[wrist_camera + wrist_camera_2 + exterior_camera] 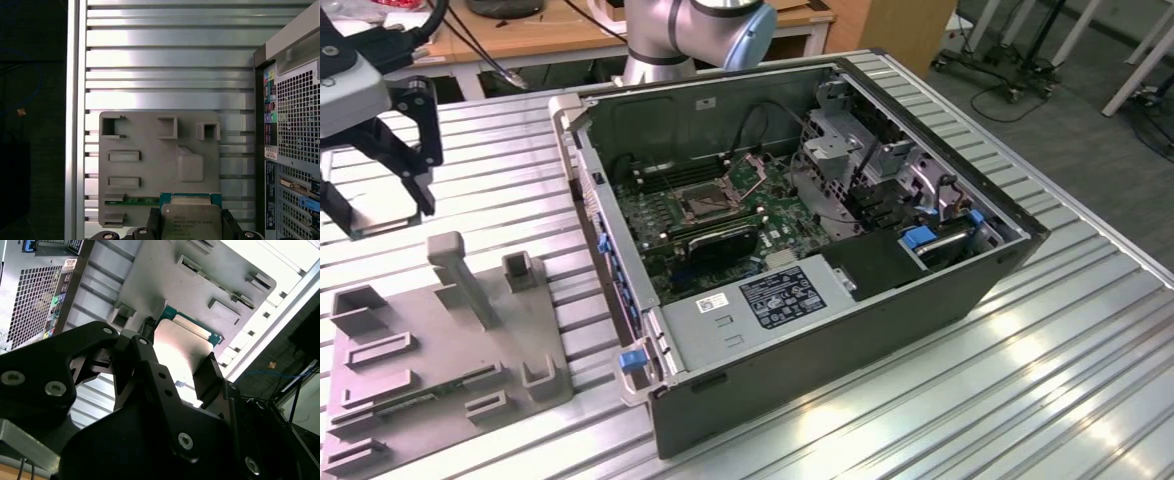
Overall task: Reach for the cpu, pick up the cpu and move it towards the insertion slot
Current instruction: 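Pick up the cpu and move it towards the insertion slot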
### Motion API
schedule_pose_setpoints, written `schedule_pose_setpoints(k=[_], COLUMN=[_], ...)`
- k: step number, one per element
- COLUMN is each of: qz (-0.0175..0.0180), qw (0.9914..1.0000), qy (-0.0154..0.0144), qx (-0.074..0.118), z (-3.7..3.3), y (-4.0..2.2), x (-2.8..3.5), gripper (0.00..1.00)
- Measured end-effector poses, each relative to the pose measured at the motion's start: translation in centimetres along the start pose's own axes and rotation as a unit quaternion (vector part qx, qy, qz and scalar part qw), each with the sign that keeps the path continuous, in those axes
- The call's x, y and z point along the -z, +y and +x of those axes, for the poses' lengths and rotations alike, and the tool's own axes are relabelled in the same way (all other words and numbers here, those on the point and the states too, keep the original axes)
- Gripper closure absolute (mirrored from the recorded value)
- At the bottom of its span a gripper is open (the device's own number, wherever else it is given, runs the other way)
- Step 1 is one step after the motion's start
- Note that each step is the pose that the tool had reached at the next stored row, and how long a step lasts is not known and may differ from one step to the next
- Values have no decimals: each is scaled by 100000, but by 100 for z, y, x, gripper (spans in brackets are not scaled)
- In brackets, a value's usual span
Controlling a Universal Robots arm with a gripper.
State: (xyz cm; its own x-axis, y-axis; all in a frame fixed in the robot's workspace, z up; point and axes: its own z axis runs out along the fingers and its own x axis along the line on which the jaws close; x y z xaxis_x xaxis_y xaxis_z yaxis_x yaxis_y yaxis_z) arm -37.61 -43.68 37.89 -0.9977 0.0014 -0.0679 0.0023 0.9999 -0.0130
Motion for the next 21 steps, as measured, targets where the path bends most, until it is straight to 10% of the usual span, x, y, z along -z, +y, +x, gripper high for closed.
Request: schedule_pose_setpoints(k=[21], qz=[5], qw=[100000], qy=[4], qx=[-1], z=[-125], y=[1], x=[-8], gripper=[45])
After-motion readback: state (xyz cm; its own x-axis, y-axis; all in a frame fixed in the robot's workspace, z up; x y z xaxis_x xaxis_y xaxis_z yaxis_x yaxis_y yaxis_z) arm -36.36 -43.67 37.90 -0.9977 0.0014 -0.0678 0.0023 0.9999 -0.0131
